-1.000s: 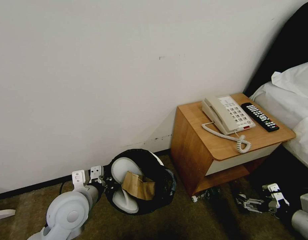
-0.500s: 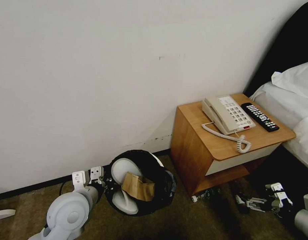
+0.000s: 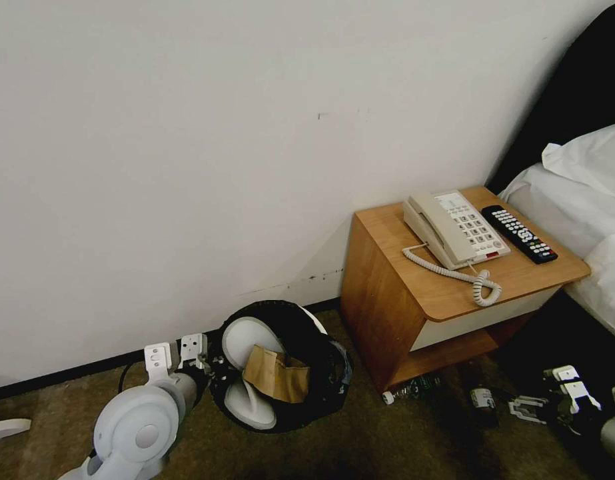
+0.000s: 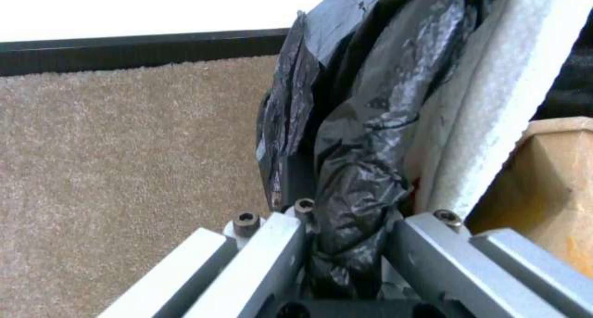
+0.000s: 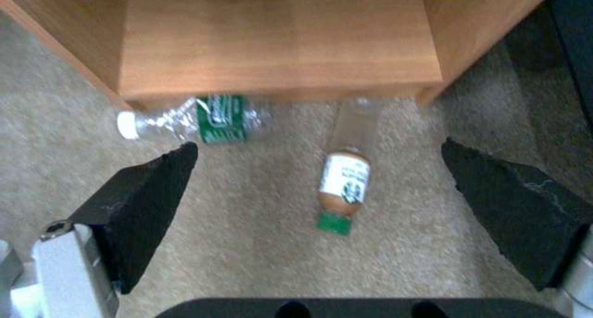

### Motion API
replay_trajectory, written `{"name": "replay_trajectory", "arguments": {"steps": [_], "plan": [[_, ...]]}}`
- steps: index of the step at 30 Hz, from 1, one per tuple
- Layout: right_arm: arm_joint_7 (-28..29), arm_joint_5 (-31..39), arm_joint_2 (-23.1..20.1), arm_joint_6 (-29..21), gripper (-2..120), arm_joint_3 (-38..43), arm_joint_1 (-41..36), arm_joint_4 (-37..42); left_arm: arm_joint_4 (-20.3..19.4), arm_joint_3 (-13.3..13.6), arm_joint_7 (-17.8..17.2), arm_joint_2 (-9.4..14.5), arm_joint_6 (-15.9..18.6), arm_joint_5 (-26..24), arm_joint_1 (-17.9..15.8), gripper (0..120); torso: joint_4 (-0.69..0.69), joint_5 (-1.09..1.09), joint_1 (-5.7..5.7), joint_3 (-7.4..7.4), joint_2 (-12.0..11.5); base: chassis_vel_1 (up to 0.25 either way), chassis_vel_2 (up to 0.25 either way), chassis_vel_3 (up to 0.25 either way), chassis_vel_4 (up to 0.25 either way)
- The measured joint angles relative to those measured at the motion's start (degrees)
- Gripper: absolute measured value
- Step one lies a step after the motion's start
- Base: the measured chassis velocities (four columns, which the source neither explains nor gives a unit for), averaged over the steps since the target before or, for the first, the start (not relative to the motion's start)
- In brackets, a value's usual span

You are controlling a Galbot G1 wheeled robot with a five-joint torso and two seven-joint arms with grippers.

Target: Pick up the trash bin, then pick up the garbage from the floor and place it into the trash bin.

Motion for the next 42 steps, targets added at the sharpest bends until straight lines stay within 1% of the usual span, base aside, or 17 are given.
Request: {"name": "replay_trajectory", "arguments": {"steps": [6,9,11,12,14,16,27,29,39,42], "plan": [[0.8,-0.5,-0.4,-0.7,100,-1.1,0.5,-1.4,0.4,0.0,0.3,-0.3,0.0,0.5,0.0,0,0.00,0.00,0.00,0.00,0.0,0.000,0.000,0.000,0.000],[1.7,-0.4,-0.2,-0.9,100,-3.1,2.3,-3.4,0.5,0.1,0.4,-0.5,0.0,0.6,0.0,0,0.00,0.00,0.00,0.00,0.0,0.000,0.000,0.000,0.000],[2.4,-0.1,0.2,-0.9,100,-5.6,5.3,-5.6,0.6,0.1,0.4,-0.5,0.0,0.6,0.0,0,0.00,0.00,0.00,0.00,0.0,0.000,0.000,0.000,0.000],[2.4,-0.1,0.2,-0.9,100,-5.6,5.3,-5.6,0.6,0.1,0.4,-0.5,0.0,0.6,0.0,0,0.00,0.00,0.00,0.00,0.0,0.000,0.000,0.000,0.000],[2.8,0.0,0.5,-0.9,100,-6.5,6.5,-6.4,0.7,0.1,0.4,-0.5,0.0,0.6,0.0,0,0.00,0.00,0.00,0.00,0.0,0.000,0.000,0.000,0.000],[4.0,0.9,1.3,-1.1,100,-8.7,9.3,-8.2,0.8,0.1,0.4,-0.1,0.0,0.5,0.0,0,0.00,0.00,0.00,0.00,0.0,0.000,0.000,0.000,0.000],[4.9,0.8,3.8,-1.3,100,-12.4,14.0,-12.6,0.8,0.0,0.2,0.2,0.0,0.2,0.1,0,0.00,0.00,0.00,0.00,0.0,0.000,0.000,0.000,0.000],[4.9,0.7,4.5,-1.3,100,-13.7,15.9,-14.1,0.7,0.1,0.2,0.2,0.0,0.3,0.3,0,0.00,0.00,0.00,0.00,0.0,0.000,0.000,0.000,0.000],[6.2,1.6,4.2,-1.3,100,-17.6,20.1,-17.5,0.6,0.4,0.2,-0.3,0.0,0.9,0.4,0,0.00,-0.01,0.00,0.00,0.0,0.000,0.000,0.000,0.000],[7.0,2.5,4.4,-1.4,100,-19.9,22.4,-19.0,0.7,0.4,0.2,-0.4,0.0,1.1,0.6,0,0.00,0.00,0.00,0.00,0.0,0.000,0.000,0.000,0.000]]}}
